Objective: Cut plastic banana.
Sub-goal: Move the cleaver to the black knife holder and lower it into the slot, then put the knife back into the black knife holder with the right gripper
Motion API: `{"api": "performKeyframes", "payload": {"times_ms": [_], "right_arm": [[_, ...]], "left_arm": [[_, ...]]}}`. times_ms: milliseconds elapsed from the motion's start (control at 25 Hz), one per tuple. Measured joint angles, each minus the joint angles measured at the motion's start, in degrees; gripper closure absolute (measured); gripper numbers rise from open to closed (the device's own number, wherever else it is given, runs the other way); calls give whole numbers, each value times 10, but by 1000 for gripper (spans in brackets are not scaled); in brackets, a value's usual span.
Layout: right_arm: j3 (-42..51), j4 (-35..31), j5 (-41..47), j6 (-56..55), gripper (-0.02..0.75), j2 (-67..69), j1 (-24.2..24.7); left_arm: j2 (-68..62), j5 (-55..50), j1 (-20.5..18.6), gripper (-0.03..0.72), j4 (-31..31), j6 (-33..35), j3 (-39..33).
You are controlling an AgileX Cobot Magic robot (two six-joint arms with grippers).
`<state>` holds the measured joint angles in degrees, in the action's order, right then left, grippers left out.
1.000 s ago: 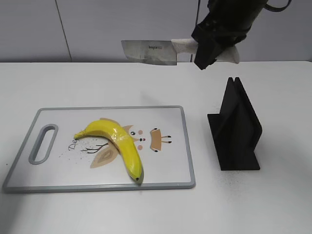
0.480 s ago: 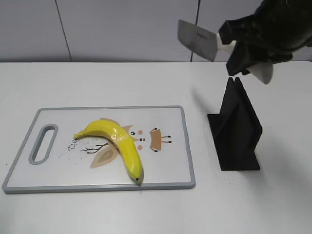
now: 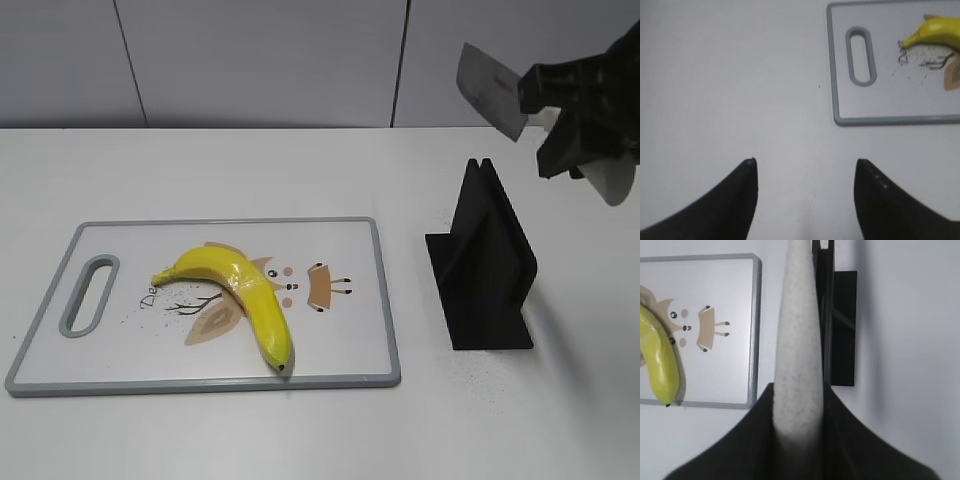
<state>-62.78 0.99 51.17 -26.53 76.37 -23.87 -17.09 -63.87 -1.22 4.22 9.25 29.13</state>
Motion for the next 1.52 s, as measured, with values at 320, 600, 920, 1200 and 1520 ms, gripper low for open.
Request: {"api": "performKeyframes", "payload": {"times_ms": [320, 600, 920, 1200, 1520], "right_arm": [[72, 4, -51, -10, 575, -1, 0], [92, 31, -86, -25, 575, 1, 0], [92, 54, -94, -47, 575, 10, 0], [92, 52, -100, -47, 575, 24, 0], [92, 48, -95, -47, 575, 66, 0]], "left_arm": [[172, 6, 0, 101, 1, 0, -9], [172, 6, 0, 102, 2, 0, -9], [172, 6, 0, 103, 2, 0, -9], [172, 6, 0, 122, 2, 0, -9], [172, 6, 0, 136, 2, 0, -9]]}}
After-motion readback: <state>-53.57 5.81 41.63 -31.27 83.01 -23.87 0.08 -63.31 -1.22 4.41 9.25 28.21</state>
